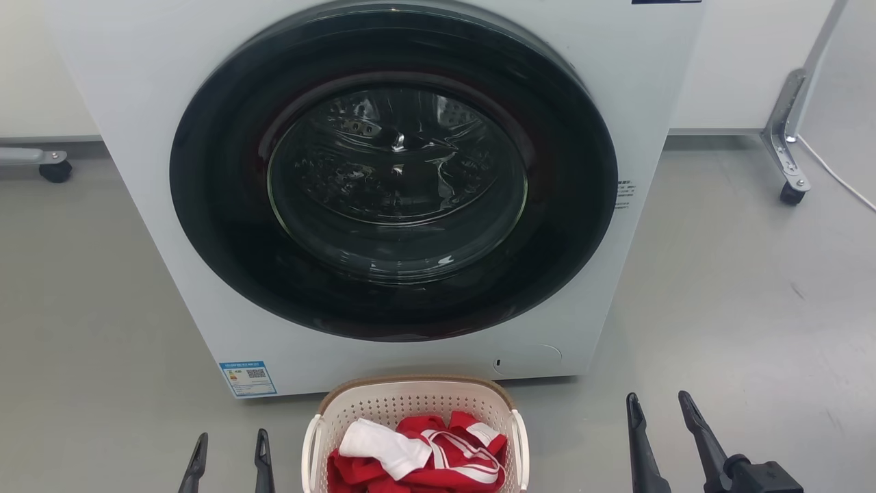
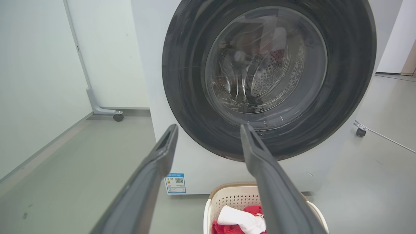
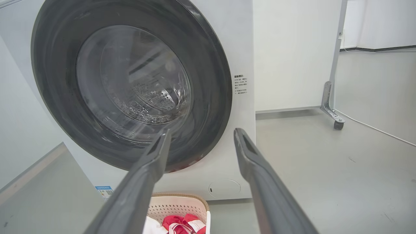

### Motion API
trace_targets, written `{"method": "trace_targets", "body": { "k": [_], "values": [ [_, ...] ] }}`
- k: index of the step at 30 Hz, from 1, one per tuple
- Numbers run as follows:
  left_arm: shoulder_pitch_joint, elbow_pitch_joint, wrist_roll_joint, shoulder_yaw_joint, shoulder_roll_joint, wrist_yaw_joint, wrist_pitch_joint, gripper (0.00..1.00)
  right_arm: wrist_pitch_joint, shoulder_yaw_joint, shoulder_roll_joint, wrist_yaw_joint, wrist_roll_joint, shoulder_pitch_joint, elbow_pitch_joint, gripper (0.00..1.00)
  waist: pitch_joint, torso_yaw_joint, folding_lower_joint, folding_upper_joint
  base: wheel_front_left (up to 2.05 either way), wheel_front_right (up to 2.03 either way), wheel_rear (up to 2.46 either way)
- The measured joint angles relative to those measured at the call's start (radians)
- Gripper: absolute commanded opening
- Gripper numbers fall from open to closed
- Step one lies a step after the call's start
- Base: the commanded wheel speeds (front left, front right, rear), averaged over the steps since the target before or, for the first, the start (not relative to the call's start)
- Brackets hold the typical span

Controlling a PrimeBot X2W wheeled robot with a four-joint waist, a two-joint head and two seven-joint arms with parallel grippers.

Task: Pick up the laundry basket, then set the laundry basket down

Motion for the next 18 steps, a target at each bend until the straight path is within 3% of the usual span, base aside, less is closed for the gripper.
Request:
{"method": "trace_targets", "body": {
  "k": [11,12,18],
  "values": [
    [0.001,-0.024,0.019,0.013,-0.013,0.0,0.0,1.0,0.0,-0.013,0.009,0.0,-0.033,0.006,-0.024,1.0,0.005,-0.001,0.0,0.0,0.0,0.0,0.0],
    [0.001,-0.027,0.02,0.012,-0.013,0.0,0.0,0.0,0.0,-0.014,0.009,0.0,-0.033,0.008,-0.025,0.0,0.006,-0.001,0.0,0.0,0.0,0.0,0.0],
    [0.002,0.03,0.015,0.011,-0.019,-0.002,0.002,0.0,0.006,-0.008,0.011,0.001,-0.032,0.04,0.034,0.0,0.007,-0.001,0.0,0.0,0.0,0.0,0.0]
  ]
}}
